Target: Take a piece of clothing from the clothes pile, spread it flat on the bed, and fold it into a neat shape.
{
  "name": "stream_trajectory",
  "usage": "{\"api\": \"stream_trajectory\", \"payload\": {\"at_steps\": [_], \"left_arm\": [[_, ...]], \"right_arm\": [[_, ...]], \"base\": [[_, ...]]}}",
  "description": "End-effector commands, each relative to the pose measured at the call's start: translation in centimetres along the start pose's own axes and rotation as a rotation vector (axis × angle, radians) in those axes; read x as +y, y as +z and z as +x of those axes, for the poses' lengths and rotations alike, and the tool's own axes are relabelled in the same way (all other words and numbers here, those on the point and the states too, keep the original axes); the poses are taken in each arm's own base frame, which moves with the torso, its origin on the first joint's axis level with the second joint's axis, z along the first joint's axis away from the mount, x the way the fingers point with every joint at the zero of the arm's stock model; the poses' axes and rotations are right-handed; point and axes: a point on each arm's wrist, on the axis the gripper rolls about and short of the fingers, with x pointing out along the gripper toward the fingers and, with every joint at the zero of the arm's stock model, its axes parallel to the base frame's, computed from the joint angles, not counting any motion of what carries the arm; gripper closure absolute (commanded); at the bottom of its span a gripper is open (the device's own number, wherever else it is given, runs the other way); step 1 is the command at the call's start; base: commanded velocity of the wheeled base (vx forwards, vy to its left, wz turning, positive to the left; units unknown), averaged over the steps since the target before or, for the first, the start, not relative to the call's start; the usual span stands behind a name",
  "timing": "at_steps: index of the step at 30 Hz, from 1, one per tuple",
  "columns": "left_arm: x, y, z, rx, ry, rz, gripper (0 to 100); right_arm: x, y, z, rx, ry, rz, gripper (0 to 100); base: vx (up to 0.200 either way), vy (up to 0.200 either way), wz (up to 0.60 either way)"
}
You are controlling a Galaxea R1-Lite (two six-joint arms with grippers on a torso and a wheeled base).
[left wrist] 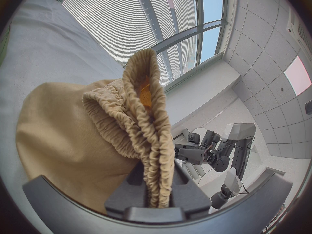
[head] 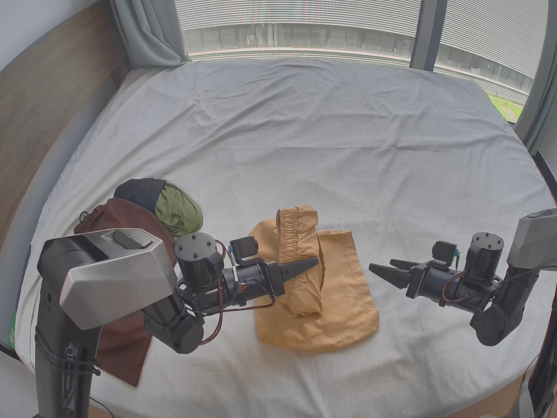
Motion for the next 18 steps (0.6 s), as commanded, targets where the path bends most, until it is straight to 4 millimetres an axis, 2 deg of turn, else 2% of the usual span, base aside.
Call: {"api": "stream_trajectory", "payload": {"at_steps": [1, 6, 7, 10, 18], "left_arm": [[0.7, -1.4, 0.7, 0.028, -0.001, -0.019, 100], [1.0, -2.0, 1.0, 0.037, 0.001, -0.024, 100], [1.2, -3.0, 1.4, 0.052, 0.007, -0.036, 100], [1.3, -3.7, 1.6, 0.066, 0.007, -0.044, 100], [2.1, -4.4, 2.2, 0.060, 0.026, -0.043, 100]], "right_arm": [[-0.1, 0.1, 0.0, -0.004, -0.003, 0.000, 0], [-0.2, 0.2, 0.1, -0.009, -0.002, -0.003, 0], [-0.3, 0.3, 0.1, -0.013, -0.004, -0.004, 0], [-0.3, 0.3, 0.1, -0.015, -0.003, -0.004, 0], [-0.4, 0.2, 0.1, -0.012, -0.006, -0.002, 0]], "base": [[0.000, 0.000, 0.00], [0.000, 0.000, 0.00], [0.000, 0.000, 0.00], [0.000, 0.000, 0.00], [0.000, 0.000, 0.00]]}}
